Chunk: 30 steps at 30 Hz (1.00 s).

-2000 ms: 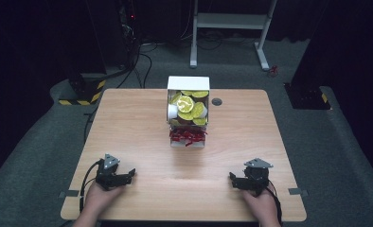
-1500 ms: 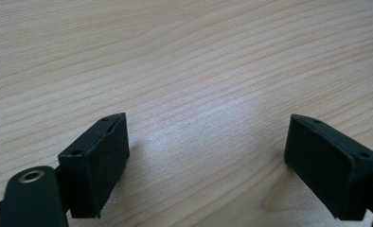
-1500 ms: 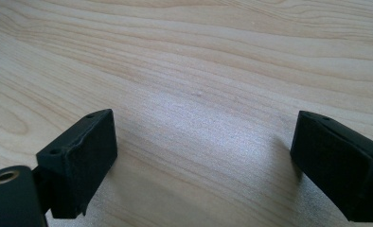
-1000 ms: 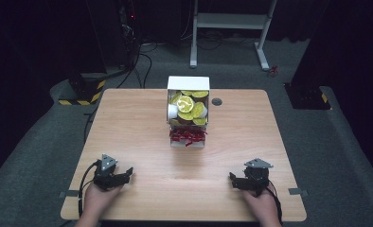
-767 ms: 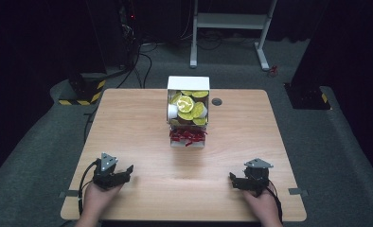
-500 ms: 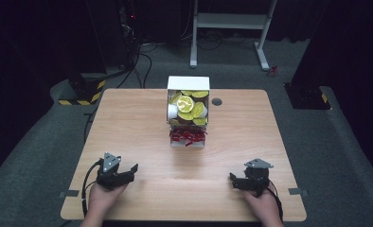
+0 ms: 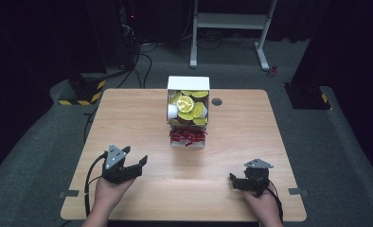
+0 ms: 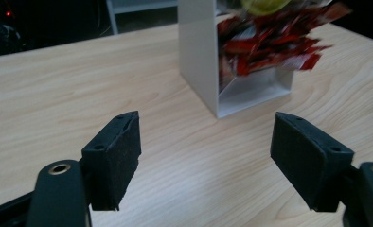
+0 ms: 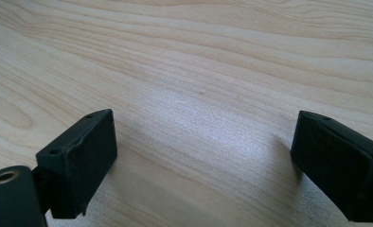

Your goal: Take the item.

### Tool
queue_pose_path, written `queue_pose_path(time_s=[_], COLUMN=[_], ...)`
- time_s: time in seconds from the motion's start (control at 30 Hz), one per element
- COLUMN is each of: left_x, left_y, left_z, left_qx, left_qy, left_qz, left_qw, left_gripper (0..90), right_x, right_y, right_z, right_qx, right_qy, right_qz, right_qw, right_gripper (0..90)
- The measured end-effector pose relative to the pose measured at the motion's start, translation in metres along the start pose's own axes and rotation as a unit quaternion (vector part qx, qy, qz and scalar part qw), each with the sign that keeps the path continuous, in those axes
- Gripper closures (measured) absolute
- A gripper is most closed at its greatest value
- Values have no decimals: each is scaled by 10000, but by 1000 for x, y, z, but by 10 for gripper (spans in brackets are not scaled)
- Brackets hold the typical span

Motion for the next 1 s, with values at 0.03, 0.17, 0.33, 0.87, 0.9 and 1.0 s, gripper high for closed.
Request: queue_pose_path(time_s=[0.03, 0.17, 0.33, 0.87, 0.9, 1.0], left_x=[0, 3, 5, 2, 2, 3], left_y=[-2, -6, -10, -24, -25, -25], left_z=[-2, -15, -29, -66, -68, -75], left_qx=[2, -106, -142, -335, -335, -325], left_qy=[-29, -141, -261, -452, -461, -496], left_qz=[16, 57, 120, 270, 270, 290], left_qw=[10000, 9998, 9995, 9980, 9980, 9978], left_gripper=[260, 261, 260, 263, 263, 263], right_x=[0, 0, 0, 1, 1, 0], right_y=[0, 0, 0, 1, 1, 1], right_z=[0, 0, 0, 1, 1, 1], right_qx=[3, 3, -7, -30, -31, -23], right_qy=[-1, -1, -5, 5, 5, 3], right_qz=[-1, -1, 0, -9, -8, -15], right_qw=[10000, 10000, 10000, 10000, 10000, 10000], right_gripper=[79, 79, 79, 80, 80, 80])
Point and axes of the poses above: each handheld gripper's, and its own axes: x roughly backward along the jaws, z roughly out of its underside, y roughly to its left, the point moved 2 cm from there along -x, roughly forward along the jaws, and after that the axes turned 5 degrees about y, right-handed, at the moved point
